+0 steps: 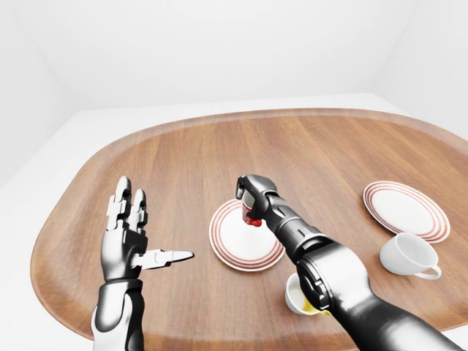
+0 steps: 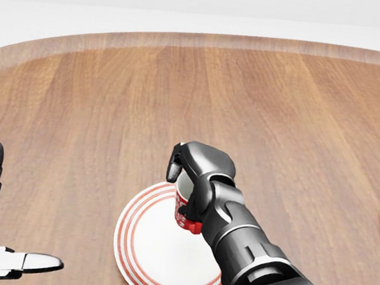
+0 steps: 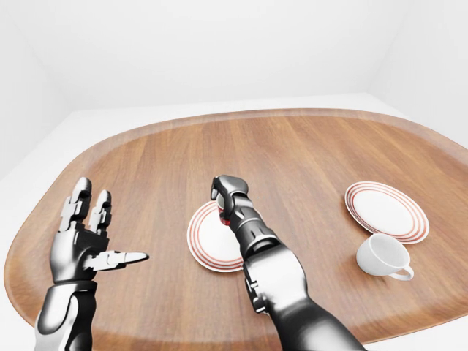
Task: Put the red mug on the left plate.
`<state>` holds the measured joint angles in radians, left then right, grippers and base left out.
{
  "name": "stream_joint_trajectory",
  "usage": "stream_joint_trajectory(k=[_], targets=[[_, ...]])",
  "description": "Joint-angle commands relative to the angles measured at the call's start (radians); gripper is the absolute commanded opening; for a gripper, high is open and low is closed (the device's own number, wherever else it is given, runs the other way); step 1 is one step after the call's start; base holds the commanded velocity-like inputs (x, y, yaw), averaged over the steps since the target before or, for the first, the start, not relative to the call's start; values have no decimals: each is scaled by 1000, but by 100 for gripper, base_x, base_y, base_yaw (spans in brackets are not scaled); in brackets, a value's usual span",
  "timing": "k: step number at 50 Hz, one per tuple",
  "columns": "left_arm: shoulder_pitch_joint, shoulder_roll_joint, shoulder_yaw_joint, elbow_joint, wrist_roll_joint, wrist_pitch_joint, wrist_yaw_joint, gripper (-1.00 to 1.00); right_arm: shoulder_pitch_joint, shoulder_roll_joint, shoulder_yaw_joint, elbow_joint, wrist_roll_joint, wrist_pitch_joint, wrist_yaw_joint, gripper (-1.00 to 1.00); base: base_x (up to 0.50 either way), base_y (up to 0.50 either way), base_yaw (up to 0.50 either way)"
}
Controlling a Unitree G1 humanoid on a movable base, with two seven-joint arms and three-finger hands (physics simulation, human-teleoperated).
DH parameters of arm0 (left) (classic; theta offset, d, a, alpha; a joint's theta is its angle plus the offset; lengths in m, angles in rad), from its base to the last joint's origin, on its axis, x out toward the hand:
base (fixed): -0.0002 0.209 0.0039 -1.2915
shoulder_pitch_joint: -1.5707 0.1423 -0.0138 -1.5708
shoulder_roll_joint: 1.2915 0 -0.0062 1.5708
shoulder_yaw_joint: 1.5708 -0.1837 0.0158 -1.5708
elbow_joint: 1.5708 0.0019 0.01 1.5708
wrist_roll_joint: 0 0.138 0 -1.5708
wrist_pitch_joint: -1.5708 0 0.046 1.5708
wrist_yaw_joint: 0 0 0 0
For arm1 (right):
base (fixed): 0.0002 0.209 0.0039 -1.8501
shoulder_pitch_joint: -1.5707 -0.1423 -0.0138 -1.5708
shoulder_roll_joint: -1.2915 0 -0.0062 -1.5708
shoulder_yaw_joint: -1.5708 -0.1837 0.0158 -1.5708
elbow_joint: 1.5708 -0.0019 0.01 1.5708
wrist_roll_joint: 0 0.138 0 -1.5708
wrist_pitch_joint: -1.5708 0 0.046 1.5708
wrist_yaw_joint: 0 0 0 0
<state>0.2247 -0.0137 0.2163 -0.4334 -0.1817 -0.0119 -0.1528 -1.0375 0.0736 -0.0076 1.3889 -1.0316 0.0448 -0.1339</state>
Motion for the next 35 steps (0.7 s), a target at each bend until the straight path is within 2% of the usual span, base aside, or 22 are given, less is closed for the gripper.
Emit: stream_joint_trajectory(k=[1, 3, 9, 13, 16, 18, 21, 29, 35], targets=[[-4, 2, 11, 7, -12, 2, -4, 100, 22, 45, -2, 2, 50, 27, 8, -100, 0, 0, 0], [-5, 2, 10, 8, -10, 2, -4, 100, 27, 47, 4, 4, 26, 42, -2, -100, 0, 0, 0], [-9, 3, 7, 12, -7, 5, 0, 100, 67, 54, 31, 14, -100, 42, -67, -100, 0, 0, 0], [-9, 4, 8, 13, -11, 6, -1, 100, 88, 63, 0, 16, -138, 42, -79, -100, 0, 0, 0], [-8, 4, 10, 12, -14, 7, -2, 100, 98, 69, -9, 17, -175, 42, -128, -100, 0, 0, 0], [-10, 3, 9, 15, -12, 5, -2, 100, 99, 75, -20, 18, -196, 42, -246, -100, 0, 0, 0], [-14, 5, 7, 21, -11, 6, -1, 100, 96, 76, -47, 18, -204, 42, -324, -100, 0, 0, 0], [-18, 9, 22, 27, -25, 7, -3, 100, 107, 97, -86, 17, -169, 42, -258, -100, 0, 0, 0], [-20, 9, 21, 29, -24, 7, -4, 100, 103, 96, -93, 16, -140, 42, -248, -100, 0, 0, 0]])
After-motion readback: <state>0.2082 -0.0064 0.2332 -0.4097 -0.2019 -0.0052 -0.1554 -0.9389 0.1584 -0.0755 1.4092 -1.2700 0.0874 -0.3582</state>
